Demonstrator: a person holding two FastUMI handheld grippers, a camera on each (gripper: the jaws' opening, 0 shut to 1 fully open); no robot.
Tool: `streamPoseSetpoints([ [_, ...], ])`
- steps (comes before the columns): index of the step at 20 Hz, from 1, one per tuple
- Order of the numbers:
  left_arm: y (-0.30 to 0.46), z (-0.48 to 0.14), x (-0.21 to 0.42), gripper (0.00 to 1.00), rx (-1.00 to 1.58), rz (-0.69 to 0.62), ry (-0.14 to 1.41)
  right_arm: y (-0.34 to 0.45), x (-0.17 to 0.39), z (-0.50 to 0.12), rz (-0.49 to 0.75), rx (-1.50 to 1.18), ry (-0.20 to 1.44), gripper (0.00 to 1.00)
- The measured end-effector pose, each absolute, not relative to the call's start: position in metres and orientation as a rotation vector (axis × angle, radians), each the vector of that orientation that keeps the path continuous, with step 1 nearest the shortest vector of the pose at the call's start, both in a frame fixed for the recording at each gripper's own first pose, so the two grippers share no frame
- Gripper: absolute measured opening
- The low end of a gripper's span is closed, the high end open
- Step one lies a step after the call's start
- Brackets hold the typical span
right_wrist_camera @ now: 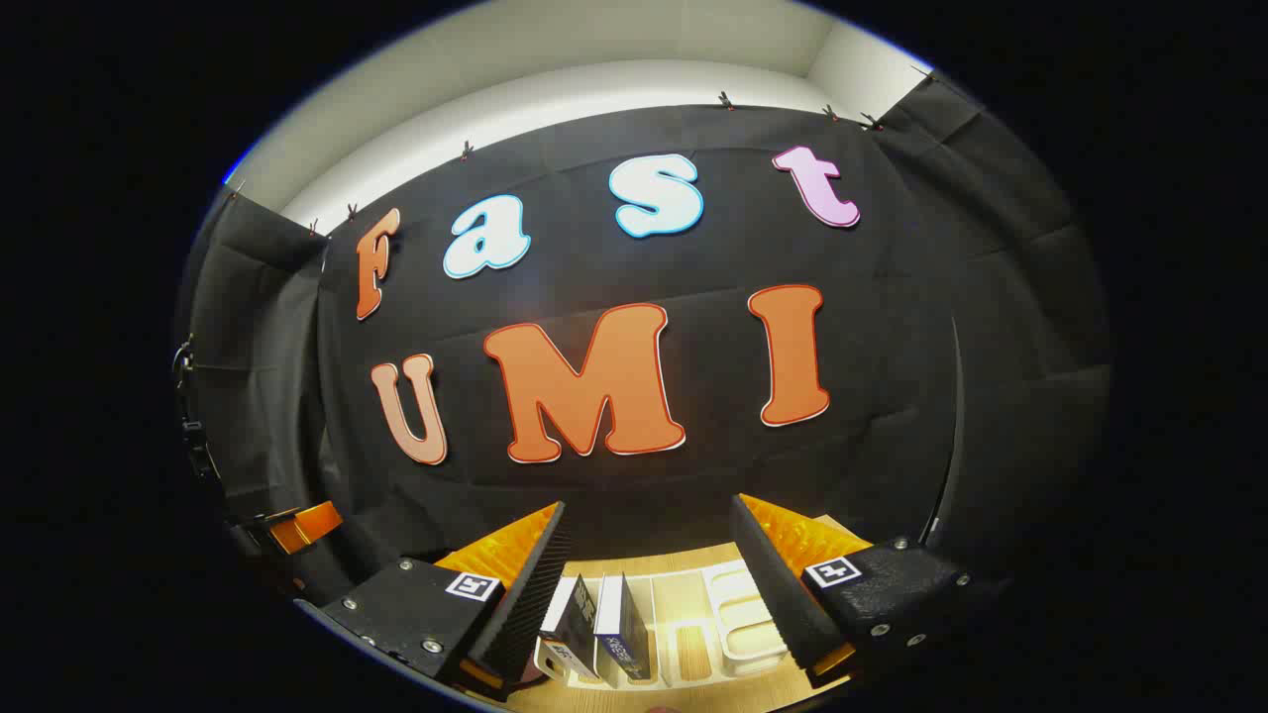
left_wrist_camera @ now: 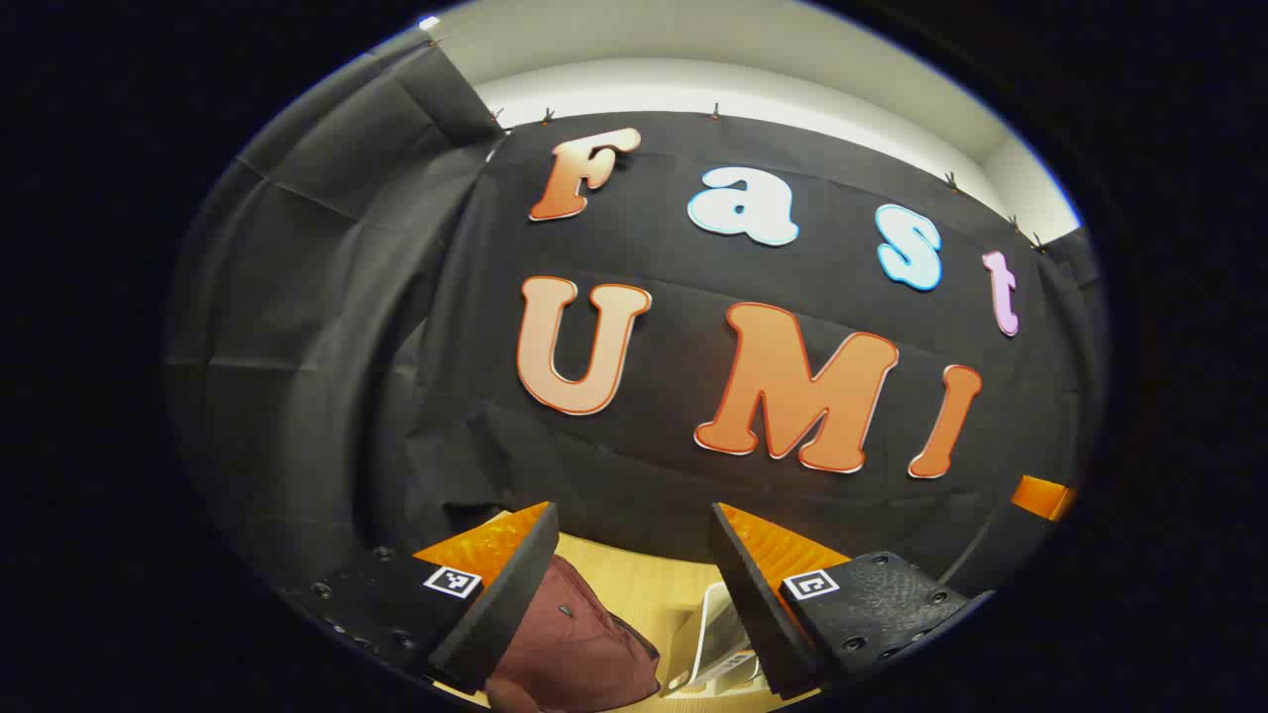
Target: Open the schoolbag, grab two books from the bookshelf and put them into the schoolbag.
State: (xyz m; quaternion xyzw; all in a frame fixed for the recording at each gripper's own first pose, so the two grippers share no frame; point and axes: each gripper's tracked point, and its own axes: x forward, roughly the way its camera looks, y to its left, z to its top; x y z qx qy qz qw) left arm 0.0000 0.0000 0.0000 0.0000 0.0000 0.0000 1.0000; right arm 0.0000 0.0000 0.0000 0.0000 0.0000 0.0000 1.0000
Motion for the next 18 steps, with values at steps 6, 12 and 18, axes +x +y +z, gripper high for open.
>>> streamPoseSetpoints([
  [6, -0.015, -0.003, 0.003, 0.95, 0.031, -0.060, 0.013, -0.001, 0.001, 0.003, -0.001, -0.014, -0.010, 0.96],
  [12, -0.026, -0.003, -0.007, 0.94, 0.135, -0.083, 0.009, 0.000, -0.007, 0.003, 0.002, -0.010, -0.006, 0.96],
  [18, -0.027, -0.007, -0.017, 0.95, 0.181, -0.093, 0.011, -0.003, -0.014, 0.003, -0.018, -0.045, -0.014, 0.96],
])
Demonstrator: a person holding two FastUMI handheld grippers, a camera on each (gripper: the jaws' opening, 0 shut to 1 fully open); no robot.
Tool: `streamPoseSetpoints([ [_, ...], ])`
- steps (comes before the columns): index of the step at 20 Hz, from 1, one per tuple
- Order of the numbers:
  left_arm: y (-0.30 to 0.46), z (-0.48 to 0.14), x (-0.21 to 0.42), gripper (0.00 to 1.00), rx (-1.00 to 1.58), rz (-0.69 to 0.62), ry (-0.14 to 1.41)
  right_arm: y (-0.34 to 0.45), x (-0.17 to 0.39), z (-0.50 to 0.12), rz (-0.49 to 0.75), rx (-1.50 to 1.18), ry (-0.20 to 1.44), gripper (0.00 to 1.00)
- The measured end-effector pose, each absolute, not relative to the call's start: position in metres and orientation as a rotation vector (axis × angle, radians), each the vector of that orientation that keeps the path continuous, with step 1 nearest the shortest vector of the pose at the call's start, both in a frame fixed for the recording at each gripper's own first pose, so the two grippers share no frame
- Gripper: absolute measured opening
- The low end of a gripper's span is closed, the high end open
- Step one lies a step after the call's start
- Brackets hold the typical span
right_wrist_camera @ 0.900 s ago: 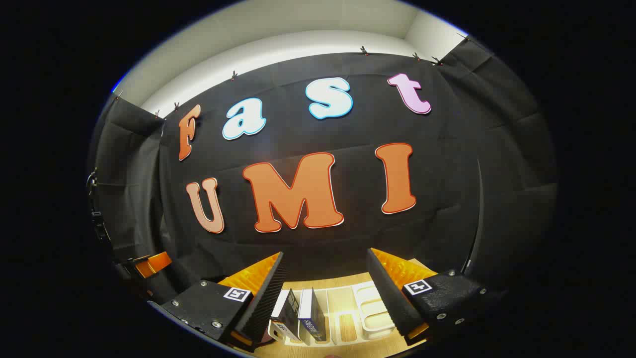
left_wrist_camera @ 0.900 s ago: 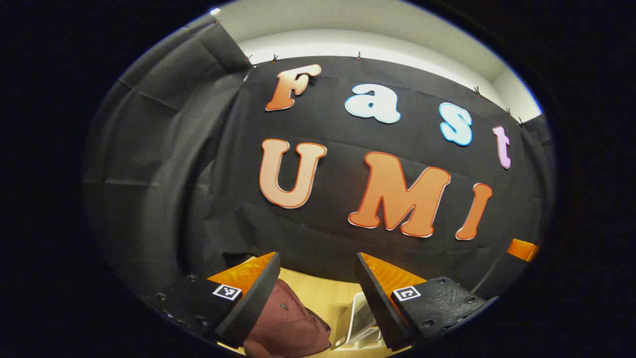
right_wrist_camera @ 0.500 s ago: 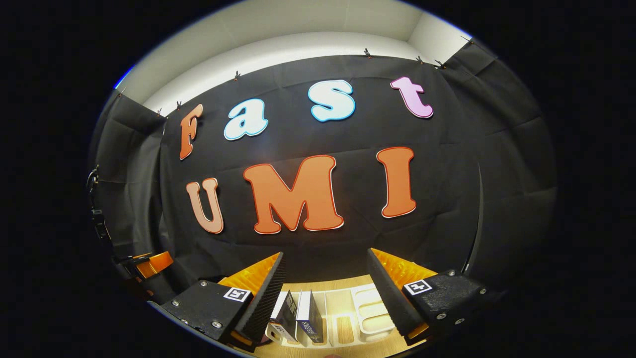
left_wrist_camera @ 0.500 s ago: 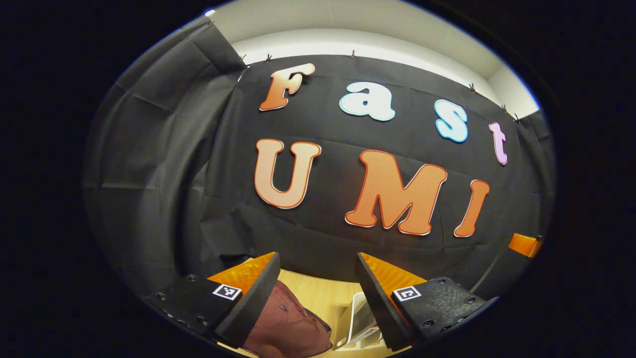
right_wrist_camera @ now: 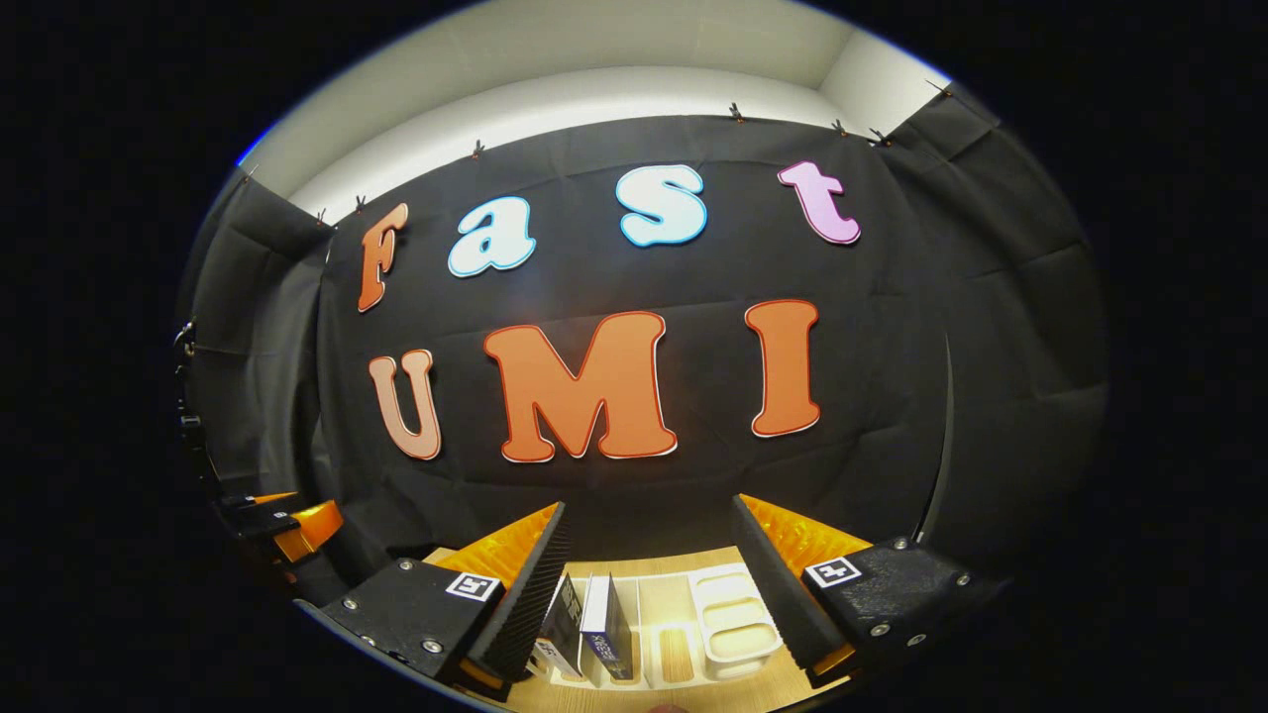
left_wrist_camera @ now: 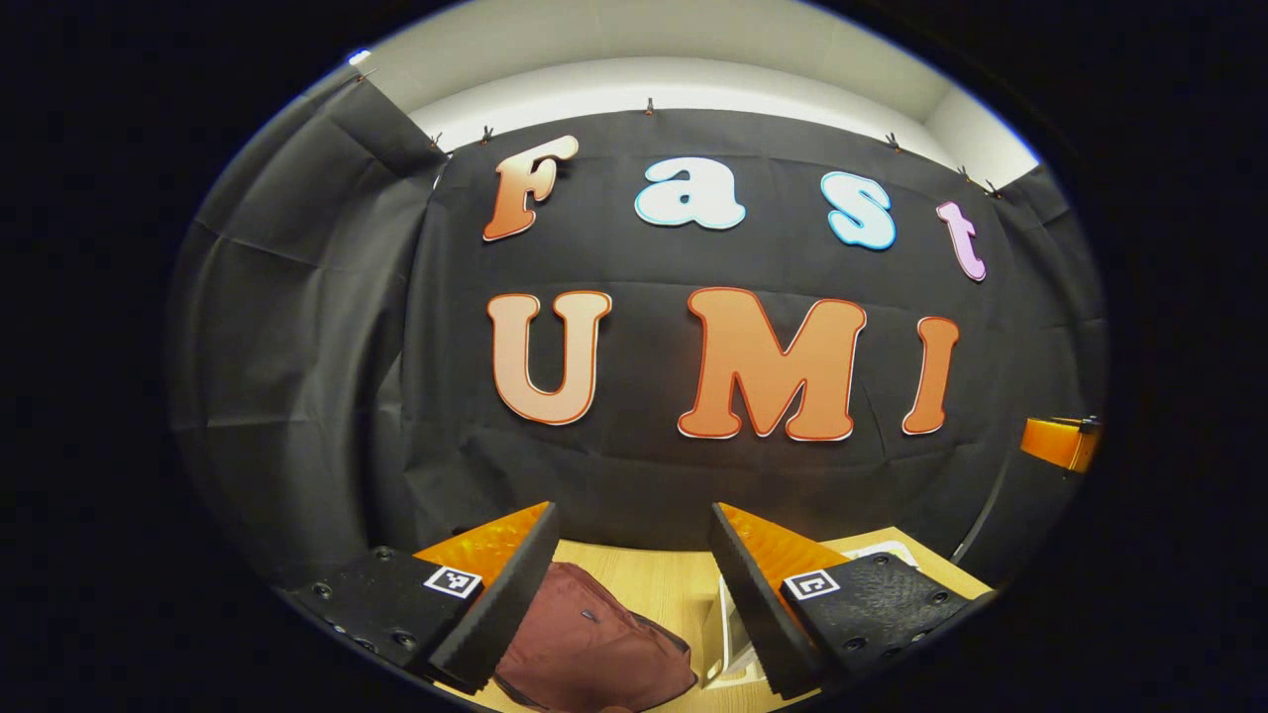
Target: Open the schoolbag, grab two books from the bookshelf and put them into the schoolbag.
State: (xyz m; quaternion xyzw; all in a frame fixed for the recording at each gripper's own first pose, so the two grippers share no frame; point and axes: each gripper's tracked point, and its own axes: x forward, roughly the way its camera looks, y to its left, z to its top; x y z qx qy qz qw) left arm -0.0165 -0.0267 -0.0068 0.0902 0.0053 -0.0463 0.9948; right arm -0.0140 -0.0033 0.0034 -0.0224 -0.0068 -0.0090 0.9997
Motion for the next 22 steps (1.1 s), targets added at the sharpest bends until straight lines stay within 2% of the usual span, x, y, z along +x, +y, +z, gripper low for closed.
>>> streamPoseSetpoints([
  [22, -0.017, -0.011, -0.028, 0.95, 0.195, -0.072, 0.025, -0.003, -0.028, 0.004, -0.024, -0.087, -0.009, 0.96],
])
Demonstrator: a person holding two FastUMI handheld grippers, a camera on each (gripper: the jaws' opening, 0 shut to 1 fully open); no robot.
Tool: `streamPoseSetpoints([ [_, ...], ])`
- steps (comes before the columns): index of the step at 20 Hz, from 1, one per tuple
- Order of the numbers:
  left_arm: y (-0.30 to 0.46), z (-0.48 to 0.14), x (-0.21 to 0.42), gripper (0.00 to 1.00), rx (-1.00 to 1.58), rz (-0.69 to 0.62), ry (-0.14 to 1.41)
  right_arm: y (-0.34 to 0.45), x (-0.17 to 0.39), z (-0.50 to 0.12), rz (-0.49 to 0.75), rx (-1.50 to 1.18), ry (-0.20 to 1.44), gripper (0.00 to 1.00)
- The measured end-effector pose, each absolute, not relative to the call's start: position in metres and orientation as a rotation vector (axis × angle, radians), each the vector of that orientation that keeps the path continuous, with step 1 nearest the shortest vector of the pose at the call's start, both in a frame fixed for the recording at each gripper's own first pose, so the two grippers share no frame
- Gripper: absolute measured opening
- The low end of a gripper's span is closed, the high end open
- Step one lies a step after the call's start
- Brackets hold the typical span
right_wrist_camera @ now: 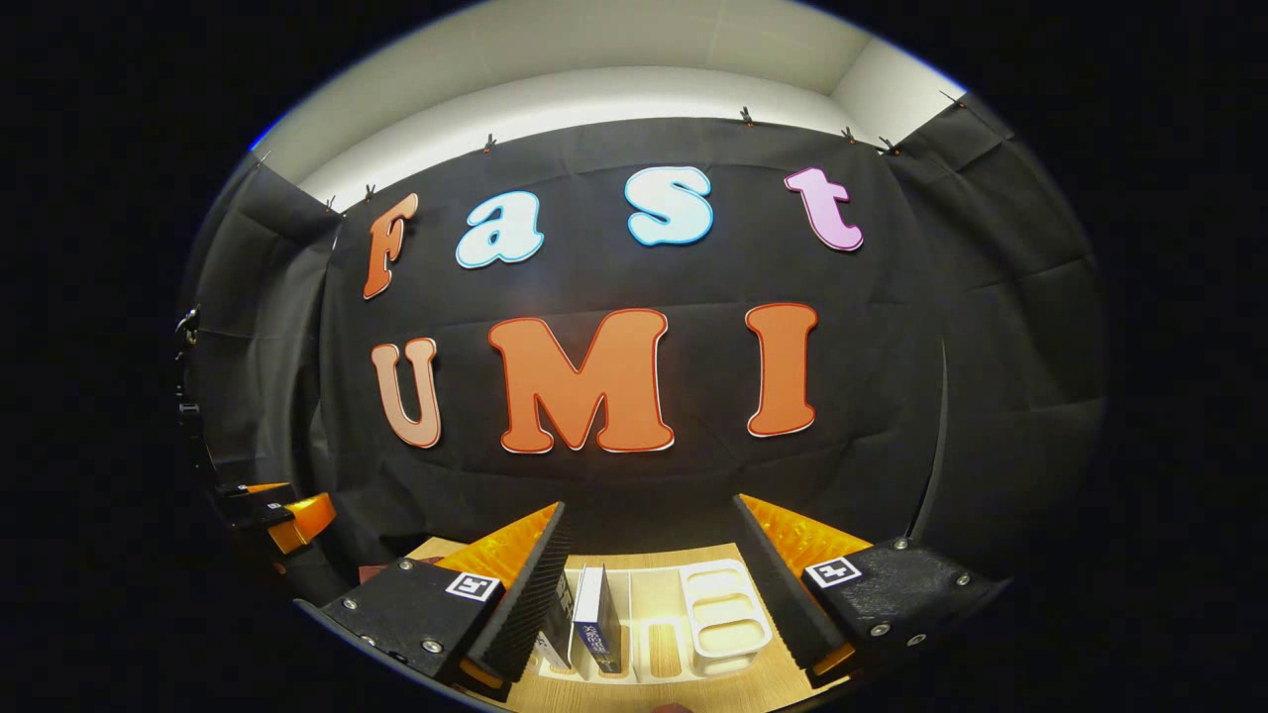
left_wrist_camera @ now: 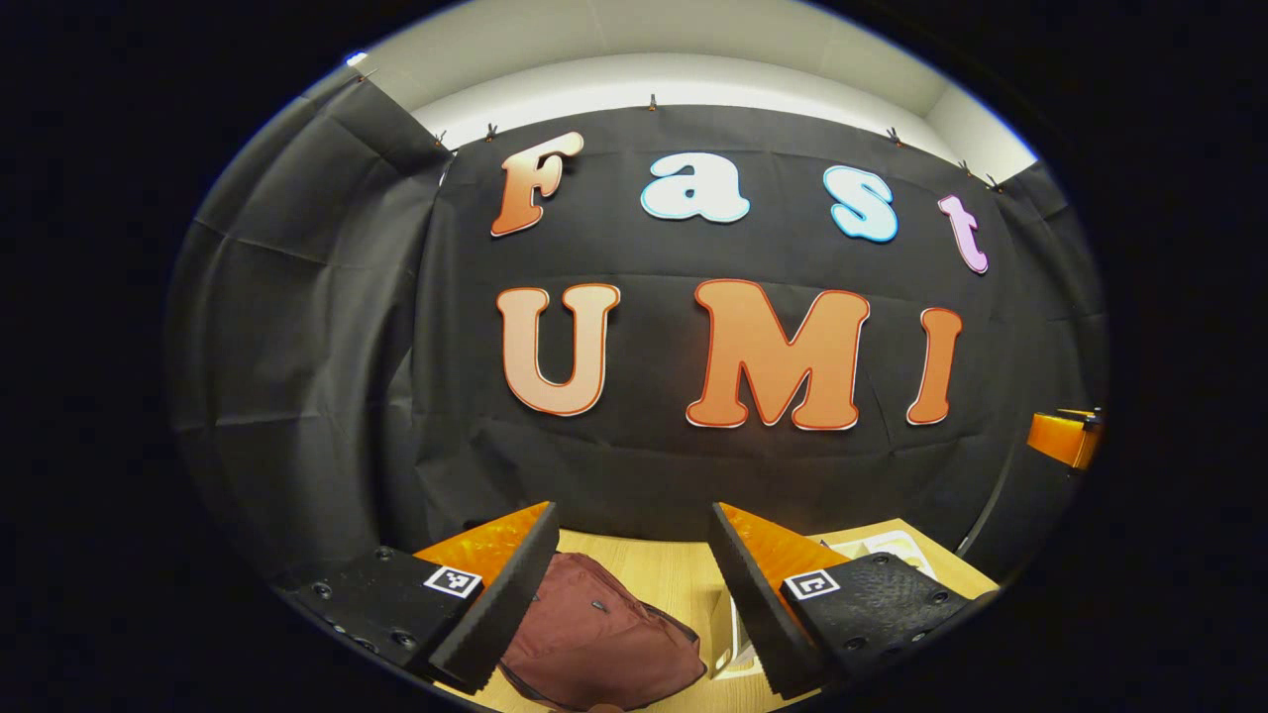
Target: Open the schoolbag, grab two books from the bookshelf and put them into the schoolbag.
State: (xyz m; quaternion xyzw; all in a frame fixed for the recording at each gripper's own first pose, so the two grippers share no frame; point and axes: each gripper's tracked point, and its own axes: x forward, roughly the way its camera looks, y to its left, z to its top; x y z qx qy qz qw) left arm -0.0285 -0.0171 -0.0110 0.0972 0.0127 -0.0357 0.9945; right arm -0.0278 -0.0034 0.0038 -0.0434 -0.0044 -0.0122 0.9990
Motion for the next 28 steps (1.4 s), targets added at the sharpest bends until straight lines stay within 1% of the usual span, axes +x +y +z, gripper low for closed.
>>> streamPoseSetpoints([
  [5, -0.015, -0.015, -0.028, 0.95, 0.208, -0.069, 0.030, -0.004, -0.026, 0.001, -0.027, -0.089, -0.005, 0.96],
  [8, -0.023, -0.019, -0.025, 0.95, 0.211, -0.090, 0.040, -0.003, -0.025, -0.002, -0.028, -0.095, 0.004, 0.96],
  [11, -0.021, -0.034, -0.022, 0.94, 0.258, -0.096, 0.063, -0.004, -0.023, -0.008, -0.033, -0.103, 0.021, 0.96],
  [12, -0.021, -0.041, -0.021, 0.95, 0.271, -0.100, 0.078, -0.005, -0.022, -0.011, -0.034, -0.104, 0.027, 0.96],
  [14, -0.022, -0.062, -0.017, 0.94, 0.298, -0.117, 0.116, -0.007, -0.018, -0.017, -0.039, -0.104, 0.043, 0.96],
  [16, -0.013, -0.086, -0.017, 0.95, 0.338, -0.106, 0.162, -0.007, -0.018, -0.022, -0.045, -0.106, 0.062, 0.96],
  [17, -0.003, -0.103, -0.022, 0.96, 0.365, -0.101, 0.186, -0.008, -0.016, -0.026, -0.050, -0.109, 0.071, 0.96],
  [18, 0.004, -0.118, -0.024, 0.95, 0.397, -0.094, 0.209, -0.010, -0.015, -0.029, -0.057, -0.113, 0.078, 0.96],
  [23, 0.019, -0.204, -0.032, 0.97, 0.564, -0.111, 0.362, -0.032, -0.007, -0.043, -0.112, -0.125, 0.119, 0.96],
  [24, 0.022, -0.224, -0.038, 0.96, 0.608, -0.120, 0.410, -0.035, -0.006, -0.047, -0.118, -0.128, 0.134, 0.96],
  [26, 0.015, -0.259, -0.042, 0.98, 0.677, -0.165, 0.450, -0.042, -0.006, -0.054, -0.134, -0.143, 0.160, 0.96],
  [28, 0.018, -0.293, -0.049, 0.97, 0.776, -0.198, 0.494, -0.051, -0.006, -0.060, -0.150, -0.168, 0.184, 0.96],
])
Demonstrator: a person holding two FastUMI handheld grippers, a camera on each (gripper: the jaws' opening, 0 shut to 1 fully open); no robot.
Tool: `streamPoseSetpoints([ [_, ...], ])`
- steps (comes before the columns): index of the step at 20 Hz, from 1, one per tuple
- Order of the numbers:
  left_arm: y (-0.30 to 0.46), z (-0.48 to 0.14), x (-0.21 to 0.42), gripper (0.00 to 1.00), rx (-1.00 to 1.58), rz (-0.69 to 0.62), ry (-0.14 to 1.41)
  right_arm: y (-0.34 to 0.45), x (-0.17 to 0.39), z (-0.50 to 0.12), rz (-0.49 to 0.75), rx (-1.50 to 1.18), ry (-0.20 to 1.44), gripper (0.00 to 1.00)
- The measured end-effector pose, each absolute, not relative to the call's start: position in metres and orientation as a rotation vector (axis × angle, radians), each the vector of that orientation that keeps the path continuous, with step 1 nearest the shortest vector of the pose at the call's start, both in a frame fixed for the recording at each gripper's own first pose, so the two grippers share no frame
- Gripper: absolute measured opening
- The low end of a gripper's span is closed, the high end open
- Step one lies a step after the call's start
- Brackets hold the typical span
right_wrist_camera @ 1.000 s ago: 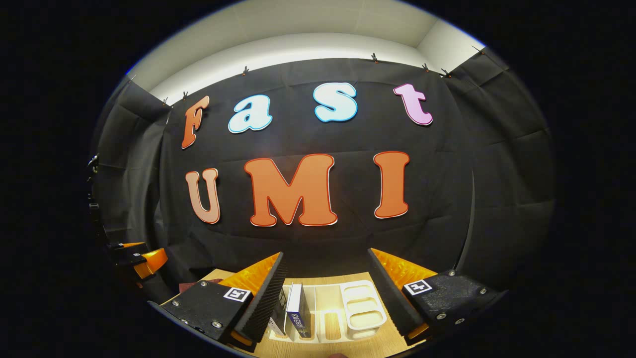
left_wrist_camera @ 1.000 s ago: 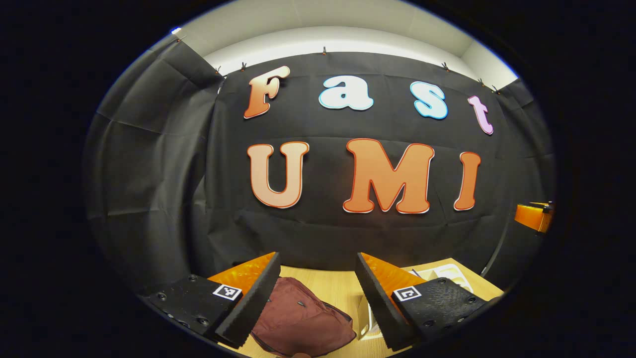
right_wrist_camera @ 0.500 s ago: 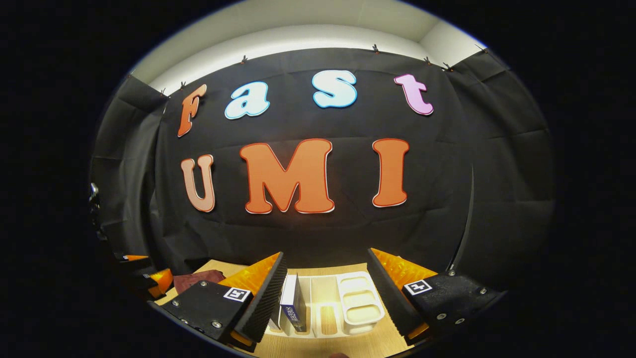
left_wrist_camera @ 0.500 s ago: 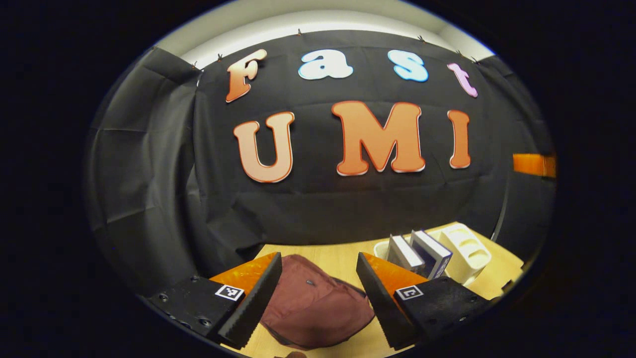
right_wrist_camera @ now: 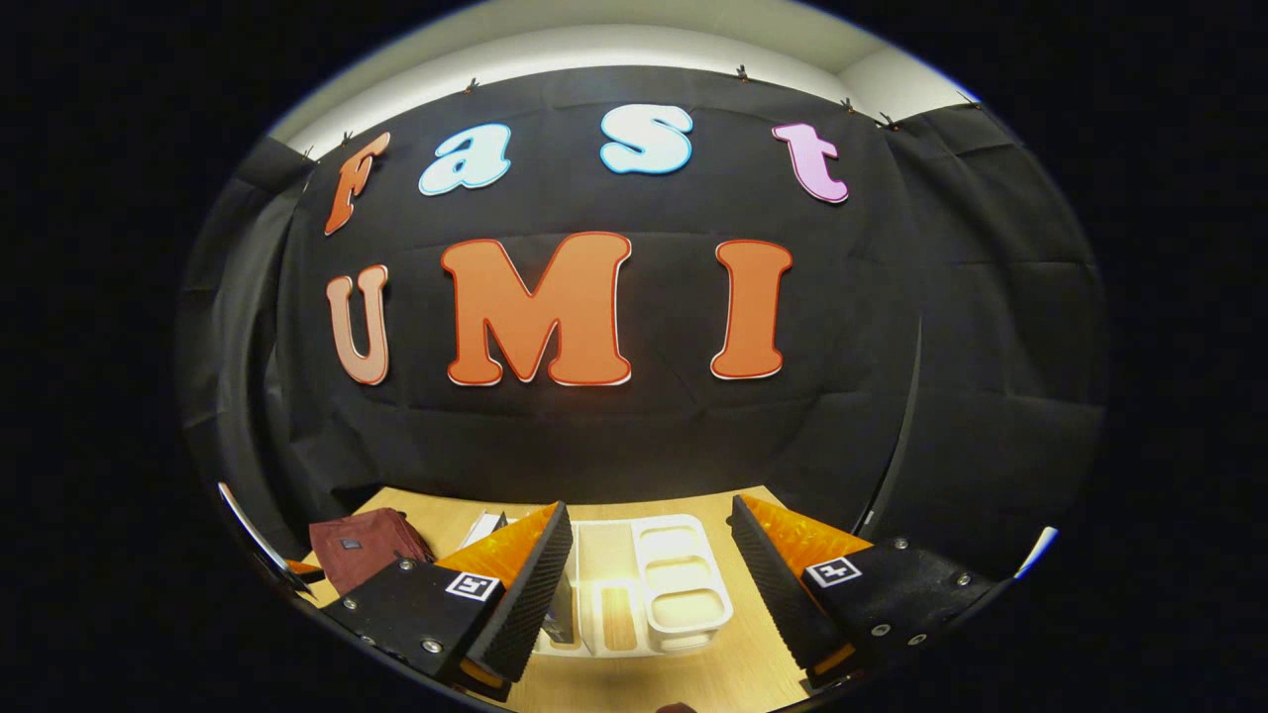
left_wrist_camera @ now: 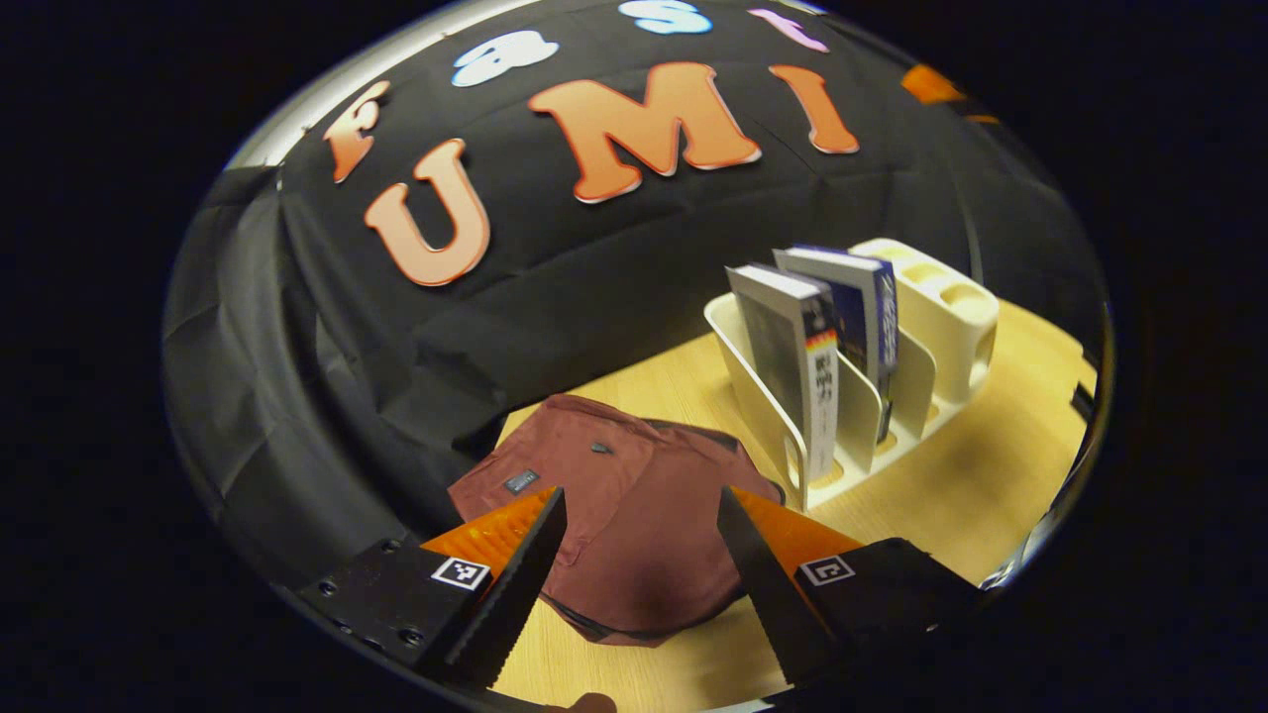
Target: Open the schoolbag, grab two books from the bookshelf and put them into the schoolbag.
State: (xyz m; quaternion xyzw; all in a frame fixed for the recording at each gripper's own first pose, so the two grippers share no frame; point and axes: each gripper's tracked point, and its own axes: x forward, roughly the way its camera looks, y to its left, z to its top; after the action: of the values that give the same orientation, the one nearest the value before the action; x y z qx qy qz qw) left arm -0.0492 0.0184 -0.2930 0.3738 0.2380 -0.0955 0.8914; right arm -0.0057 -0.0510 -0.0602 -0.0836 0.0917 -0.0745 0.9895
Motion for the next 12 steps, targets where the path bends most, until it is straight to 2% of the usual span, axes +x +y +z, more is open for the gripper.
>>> streamPoseSetpoints([
  [6, 0.029, -0.389, -0.063, 0.98, 0.949, -0.266, 0.650, -0.075, -0.004, -0.060, -0.198, -0.218, 0.210, 0.96],
  [12, 0.043, -0.426, -0.033, 0.98, 0.998, -0.239, 0.710, -0.089, -0.001, -0.063, -0.222, -0.247, 0.235, 0.96],
])
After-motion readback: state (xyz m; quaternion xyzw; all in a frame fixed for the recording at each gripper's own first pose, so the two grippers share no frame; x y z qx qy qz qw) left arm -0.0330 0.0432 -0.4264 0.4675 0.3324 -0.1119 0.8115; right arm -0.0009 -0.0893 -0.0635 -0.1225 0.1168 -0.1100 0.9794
